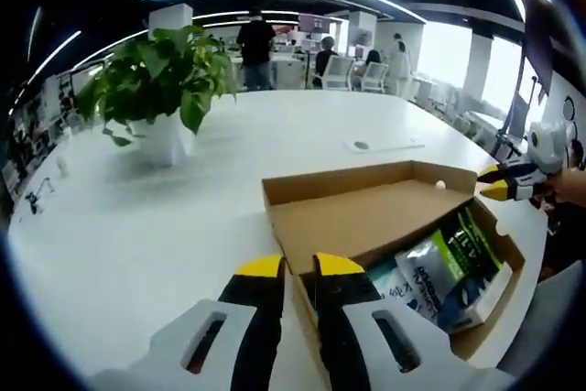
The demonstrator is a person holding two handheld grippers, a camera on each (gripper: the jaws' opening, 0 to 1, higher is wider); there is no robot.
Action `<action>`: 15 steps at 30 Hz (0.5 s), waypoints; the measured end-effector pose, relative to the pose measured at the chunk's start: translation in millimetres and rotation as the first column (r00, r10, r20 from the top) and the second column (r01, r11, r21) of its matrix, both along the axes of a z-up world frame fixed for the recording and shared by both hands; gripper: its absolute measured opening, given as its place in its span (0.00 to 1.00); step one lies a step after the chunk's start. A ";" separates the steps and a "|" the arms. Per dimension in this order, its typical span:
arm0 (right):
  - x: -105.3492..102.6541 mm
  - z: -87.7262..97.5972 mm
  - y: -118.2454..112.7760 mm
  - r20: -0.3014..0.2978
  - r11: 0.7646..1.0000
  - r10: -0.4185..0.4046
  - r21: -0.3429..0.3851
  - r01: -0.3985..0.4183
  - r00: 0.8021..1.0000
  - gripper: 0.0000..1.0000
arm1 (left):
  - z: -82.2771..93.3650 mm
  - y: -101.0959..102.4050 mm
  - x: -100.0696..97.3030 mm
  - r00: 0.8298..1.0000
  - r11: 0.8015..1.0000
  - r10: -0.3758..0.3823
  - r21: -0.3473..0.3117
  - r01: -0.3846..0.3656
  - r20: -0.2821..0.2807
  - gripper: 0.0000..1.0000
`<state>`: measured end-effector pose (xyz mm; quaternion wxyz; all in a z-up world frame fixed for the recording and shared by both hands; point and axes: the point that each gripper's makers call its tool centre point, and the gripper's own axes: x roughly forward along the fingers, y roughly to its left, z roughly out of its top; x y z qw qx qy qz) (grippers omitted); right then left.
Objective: Operate the shoe box by opening the lid, removing the specified soft item, and placing it in the target area until the item is outside and the box remains undamaged.
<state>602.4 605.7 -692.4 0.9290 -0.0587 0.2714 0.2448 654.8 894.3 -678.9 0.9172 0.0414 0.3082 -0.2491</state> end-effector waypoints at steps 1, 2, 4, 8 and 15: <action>-1.2 1.2 -0.1 0.001 1.000 0.001 0.000 -0.001 1.000 0.21 | 1.6 -1.1 -1.7 1.000 1.000 -0.005 0.004 0.005 0.002 0.14; -3.1 3.1 -0.2 0.003 1.000 0.004 -0.001 -0.004 1.000 0.21 | 3.6 -2.6 -4.3 1.000 1.000 -0.012 0.009 0.012 0.004 0.16; -5.8 5.0 0.2 0.004 1.000 0.007 -0.002 -0.007 1.000 0.22 | 6.0 -4.5 -7.7 1.000 0.999 -0.027 0.020 0.026 0.008 0.17; -12.0 8.5 0.7 -0.004 1.000 0.008 0.008 -0.008 1.000 0.25 | 9.9 -5.7 -14.4 0.999 0.998 -0.041 0.040 0.040 0.016 0.20; -21.0 14.2 4.3 -0.006 1.000 0.015 0.021 -0.015 1.000 0.27 | 8.5 -12.2 -32.1 0.996 0.993 -0.084 0.087 0.082 0.020 0.28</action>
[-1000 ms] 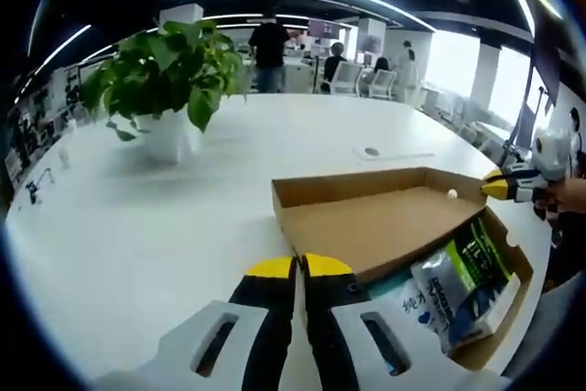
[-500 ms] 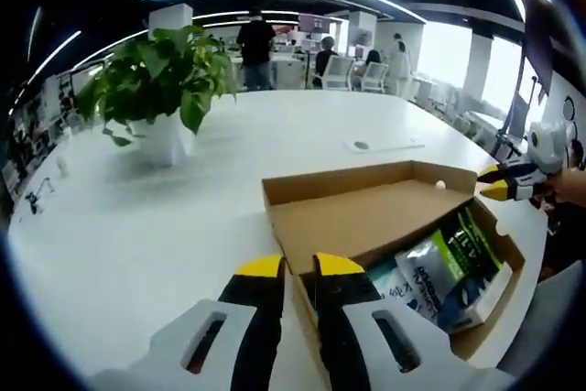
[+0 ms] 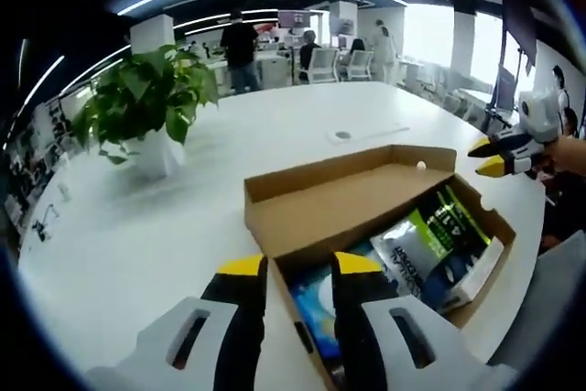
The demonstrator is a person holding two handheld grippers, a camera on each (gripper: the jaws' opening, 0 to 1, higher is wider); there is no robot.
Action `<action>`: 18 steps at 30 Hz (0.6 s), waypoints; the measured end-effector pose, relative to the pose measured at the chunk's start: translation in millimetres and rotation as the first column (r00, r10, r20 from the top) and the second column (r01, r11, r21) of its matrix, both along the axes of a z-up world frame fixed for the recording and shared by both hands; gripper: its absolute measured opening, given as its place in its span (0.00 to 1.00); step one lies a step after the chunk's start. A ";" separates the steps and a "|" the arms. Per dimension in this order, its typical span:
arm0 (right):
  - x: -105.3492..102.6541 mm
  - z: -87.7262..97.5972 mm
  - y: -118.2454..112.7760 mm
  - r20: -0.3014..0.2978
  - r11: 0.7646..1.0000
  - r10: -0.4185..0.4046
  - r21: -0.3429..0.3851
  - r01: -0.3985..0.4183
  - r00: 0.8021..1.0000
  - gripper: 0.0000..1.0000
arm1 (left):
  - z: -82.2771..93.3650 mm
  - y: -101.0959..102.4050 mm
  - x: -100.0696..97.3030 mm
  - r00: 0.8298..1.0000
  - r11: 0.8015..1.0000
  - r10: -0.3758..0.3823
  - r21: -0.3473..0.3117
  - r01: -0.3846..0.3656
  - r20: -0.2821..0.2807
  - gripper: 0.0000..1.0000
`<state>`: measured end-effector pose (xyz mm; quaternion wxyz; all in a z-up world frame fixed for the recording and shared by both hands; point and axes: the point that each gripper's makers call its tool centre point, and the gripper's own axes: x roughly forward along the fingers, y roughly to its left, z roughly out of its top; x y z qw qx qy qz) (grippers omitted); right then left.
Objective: Operate the shoe box by opening the lid, removing the specified soft item, and placing it in the target area until the item is outside and the box remains undamaged.
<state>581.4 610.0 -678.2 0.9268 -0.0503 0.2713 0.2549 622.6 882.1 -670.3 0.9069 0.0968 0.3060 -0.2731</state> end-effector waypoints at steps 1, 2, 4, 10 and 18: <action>-1.1 1.5 1.1 0.000 1.000 0.001 0.006 -0.001 1.000 0.28 | 0.0 -1.3 -2.3 1.000 1.000 -0.005 0.002 0.005 -0.001 0.29; -1.5 2.1 1.7 0.000 1.000 0.001 0.008 -0.001 1.000 0.28 | 0.1 -3.6 -5.7 1.000 1.000 -0.012 0.001 0.012 -0.006 0.30; -3.8 3.7 4.1 -0.001 1.000 0.005 0.013 -0.005 1.000 0.28 | -0.5 -8.6 -12.5 0.999 1.000 -0.029 -0.003 0.029 -0.020 0.32; -9.9 4.0 8.7 -0.008 1.000 0.020 0.012 -0.020 1.000 0.31 | -9.0 -22.2 -29.7 0.994 0.997 -0.080 -0.022 0.078 -0.075 0.35; -16.1 5.3 12.6 -0.017 0.999 0.030 0.022 -0.030 0.999 0.35 | -26.2 -34.8 -47.0 0.980 0.993 -0.118 -0.046 0.112 -0.160 0.37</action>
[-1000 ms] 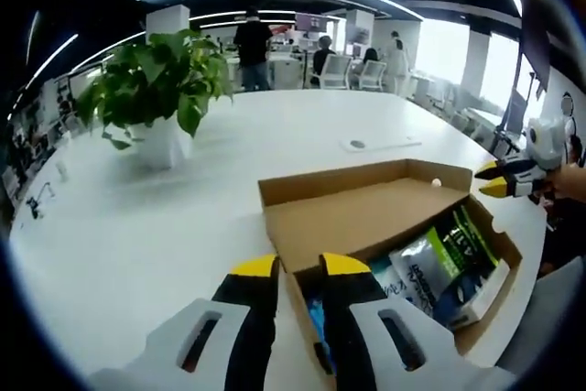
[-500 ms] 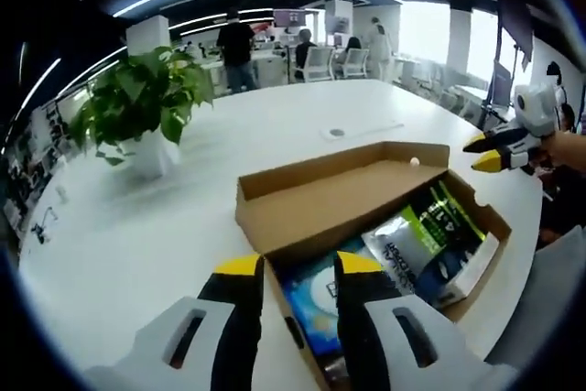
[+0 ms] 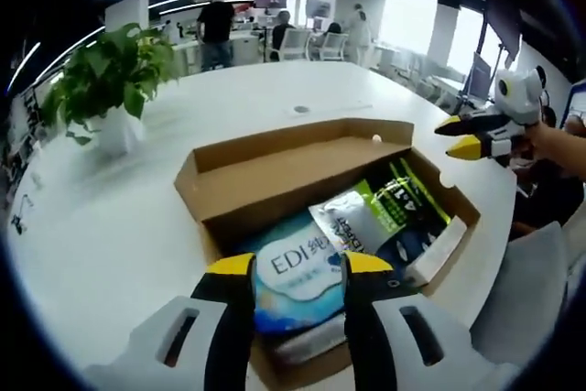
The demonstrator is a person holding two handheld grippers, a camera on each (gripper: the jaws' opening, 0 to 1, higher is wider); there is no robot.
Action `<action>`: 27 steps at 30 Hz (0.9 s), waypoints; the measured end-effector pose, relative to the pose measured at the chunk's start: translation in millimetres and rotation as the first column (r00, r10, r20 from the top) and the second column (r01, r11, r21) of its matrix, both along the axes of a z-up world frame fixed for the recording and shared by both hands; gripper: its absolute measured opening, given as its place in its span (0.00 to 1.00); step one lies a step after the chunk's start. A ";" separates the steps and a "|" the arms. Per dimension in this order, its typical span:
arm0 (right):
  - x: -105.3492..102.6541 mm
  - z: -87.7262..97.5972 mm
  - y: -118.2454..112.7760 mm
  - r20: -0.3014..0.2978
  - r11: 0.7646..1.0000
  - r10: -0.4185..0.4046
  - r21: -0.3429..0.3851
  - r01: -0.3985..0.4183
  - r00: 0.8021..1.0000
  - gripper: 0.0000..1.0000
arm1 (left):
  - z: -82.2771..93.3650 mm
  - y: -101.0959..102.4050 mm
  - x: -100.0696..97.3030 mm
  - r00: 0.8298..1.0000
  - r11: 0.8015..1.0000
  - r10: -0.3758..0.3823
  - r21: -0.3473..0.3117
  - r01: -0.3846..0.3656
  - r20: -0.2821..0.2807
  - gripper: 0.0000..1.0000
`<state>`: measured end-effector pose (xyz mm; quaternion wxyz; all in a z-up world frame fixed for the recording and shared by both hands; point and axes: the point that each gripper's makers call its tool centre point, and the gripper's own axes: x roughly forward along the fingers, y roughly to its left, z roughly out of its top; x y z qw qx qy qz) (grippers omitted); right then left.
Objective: Operate the shoe box by opening the lid, removing the specified soft item, and placing it in the target area until the item is outside and the box remains undamaged.
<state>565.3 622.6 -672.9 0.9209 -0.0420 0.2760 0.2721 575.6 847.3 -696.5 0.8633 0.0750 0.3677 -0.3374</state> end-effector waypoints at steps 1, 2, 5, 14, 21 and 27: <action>-0.7 0.0 0.5 -0.001 1.000 0.002 0.001 -0.002 1.000 0.36 | -2.7 -2.0 -2.7 1.000 1.000 -0.007 -0.002 0.007 -0.013 0.37; -1.8 -0.2 1.3 -0.002 1.000 0.005 0.000 -0.005 1.000 0.36 | -4.9 -3.2 -4.9 1.000 1.000 -0.012 -0.003 0.012 -0.027 0.37; -3.8 -0.2 2.8 -0.003 1.000 0.011 -0.001 -0.011 1.000 0.37 | -11.2 -8.2 -11.4 0.997 1.000 -0.026 -0.017 0.025 -0.067 0.36; -9.2 0.6 8.2 0.002 0.999 0.036 -0.002 -0.036 0.999 0.38 | -29.7 -17.8 -27.9 0.985 0.997 -0.081 -0.002 0.081 -0.153 0.34; -13.6 1.6 12.7 0.009 0.998 0.056 -0.011 -0.056 0.998 0.38 | -39.5 -25.7 -35.2 0.969 0.995 -0.096 -0.030 0.092 -0.227 0.33; -15.8 -0.3 12.6 0.007 0.998 0.060 -0.012 -0.060 0.998 0.37 | -49.1 -33.5 -42.3 0.949 0.993 -0.117 -0.051 0.107 -0.294 0.31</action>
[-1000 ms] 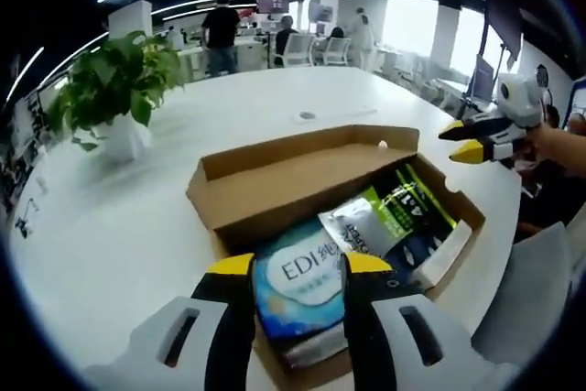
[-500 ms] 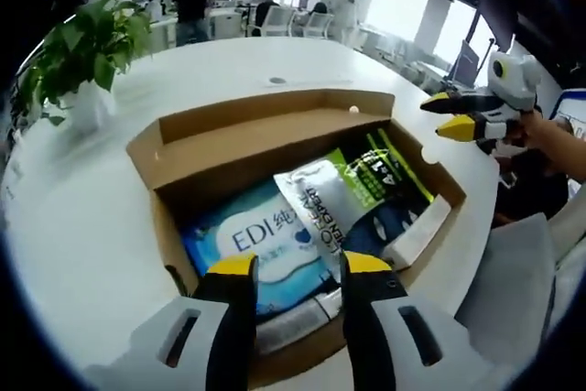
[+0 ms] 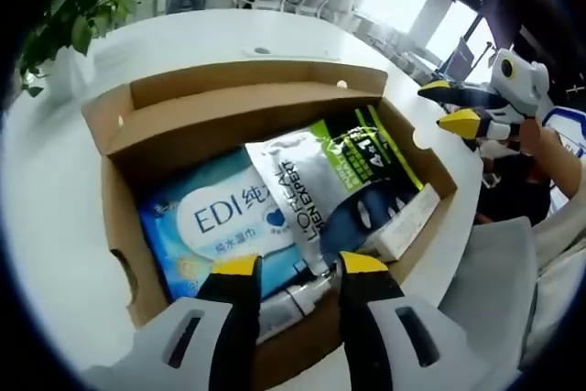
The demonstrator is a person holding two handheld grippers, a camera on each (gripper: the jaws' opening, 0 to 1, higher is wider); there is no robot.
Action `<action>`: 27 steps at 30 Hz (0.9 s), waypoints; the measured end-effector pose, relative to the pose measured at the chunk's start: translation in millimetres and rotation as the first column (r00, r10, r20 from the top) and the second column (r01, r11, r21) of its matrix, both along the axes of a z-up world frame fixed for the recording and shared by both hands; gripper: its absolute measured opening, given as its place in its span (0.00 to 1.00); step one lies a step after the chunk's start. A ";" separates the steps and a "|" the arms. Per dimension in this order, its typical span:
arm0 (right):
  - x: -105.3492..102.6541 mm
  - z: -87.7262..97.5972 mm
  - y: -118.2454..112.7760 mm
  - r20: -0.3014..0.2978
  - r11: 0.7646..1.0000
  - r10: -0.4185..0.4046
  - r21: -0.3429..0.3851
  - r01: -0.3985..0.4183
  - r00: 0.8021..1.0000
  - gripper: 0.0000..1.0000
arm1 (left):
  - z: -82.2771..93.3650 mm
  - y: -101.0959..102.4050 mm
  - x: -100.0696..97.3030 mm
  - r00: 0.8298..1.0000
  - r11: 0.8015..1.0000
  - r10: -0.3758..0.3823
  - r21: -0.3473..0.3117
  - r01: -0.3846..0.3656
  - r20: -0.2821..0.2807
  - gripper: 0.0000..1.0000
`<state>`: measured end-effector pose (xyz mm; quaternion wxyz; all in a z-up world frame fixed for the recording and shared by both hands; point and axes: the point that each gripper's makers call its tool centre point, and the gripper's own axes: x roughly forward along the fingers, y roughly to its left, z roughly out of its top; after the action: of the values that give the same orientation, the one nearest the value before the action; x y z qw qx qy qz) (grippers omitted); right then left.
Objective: Operate the shoe box by opening the lid, removing the specified soft item, and placing it in the target area until the item is outside and the box remains undamaged.
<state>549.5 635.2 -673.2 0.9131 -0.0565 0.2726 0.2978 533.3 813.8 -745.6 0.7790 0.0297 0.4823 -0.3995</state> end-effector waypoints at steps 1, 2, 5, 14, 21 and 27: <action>-0.3 -0.4 -0.1 0.000 1.000 0.001 -0.001 -0.001 1.000 0.37 | -1.7 -0.9 -0.4 1.000 1.000 0.000 -0.002 0.000 -0.009 0.30; -0.6 -0.8 -0.2 -0.001 1.000 0.002 -0.002 -0.002 1.000 0.37 | -4.4 -1.8 -0.8 1.000 1.000 0.001 -0.001 -0.001 -0.019 0.29; -1.6 -1.0 -0.4 -0.001 1.000 0.004 0.000 -0.004 1.000 0.37 | -9.6 -4.1 -3.7 0.999 1.000 -0.003 0.002 0.003 -0.047 0.29; -4.3 -4.8 1.7 -0.006 1.000 0.005 0.013 -0.005 1.000 0.36 | -12.5 -12.1 -3.4 0.988 0.996 0.038 -0.078 -0.050 -0.152 0.21; -6.1 -6.4 3.2 -0.008 1.000 0.006 0.020 -0.006 1.000 0.36 | -12.8 -10.5 -0.6 0.973 0.987 0.072 -0.126 -0.102 -0.218 0.16; -6.7 -7.6 5.4 -0.009 1.000 0.010 0.019 -0.010 1.000 0.35 | -7.3 -22.2 -5.1 0.970 0.979 0.067 -0.171 -0.108 -0.232 0.11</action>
<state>542.8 640.6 -680.7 0.9108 -0.0478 0.2736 0.3054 528.2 791.6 -752.9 0.7356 -0.1086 0.5297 -0.4081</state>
